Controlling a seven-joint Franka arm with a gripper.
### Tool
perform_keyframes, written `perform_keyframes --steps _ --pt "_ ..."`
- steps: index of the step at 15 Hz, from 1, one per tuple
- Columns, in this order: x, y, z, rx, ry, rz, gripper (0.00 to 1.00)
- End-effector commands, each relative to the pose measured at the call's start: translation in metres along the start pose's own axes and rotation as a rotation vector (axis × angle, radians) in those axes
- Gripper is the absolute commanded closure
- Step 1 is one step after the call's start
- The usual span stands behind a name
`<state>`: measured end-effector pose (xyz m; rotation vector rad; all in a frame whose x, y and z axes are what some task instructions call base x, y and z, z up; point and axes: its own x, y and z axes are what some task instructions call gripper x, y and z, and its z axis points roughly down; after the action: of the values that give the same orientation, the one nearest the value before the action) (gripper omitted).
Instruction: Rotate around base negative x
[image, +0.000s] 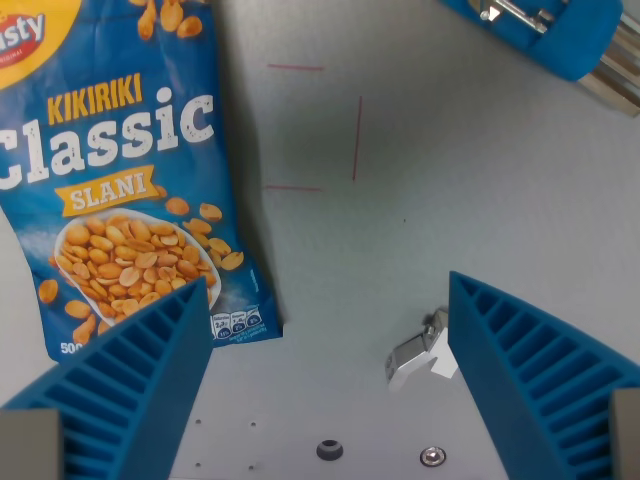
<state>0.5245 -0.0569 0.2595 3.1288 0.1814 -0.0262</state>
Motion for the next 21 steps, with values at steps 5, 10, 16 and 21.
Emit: perform_keyframes --steps 5,10,16,21 --pt "0.0001 0.0002 -0.0013 -0.067 -0.005 0.001 0.0" --pt "0.0001 0.0002 -0.0013 -0.133 -0.013 0.003 0.0" --pt "0.0001 0.0002 -0.0013 -0.212 -0.023 0.004 0.0" --pt "0.0001 0.0002 -0.0013 -0.278 -0.031 0.006 0.0"
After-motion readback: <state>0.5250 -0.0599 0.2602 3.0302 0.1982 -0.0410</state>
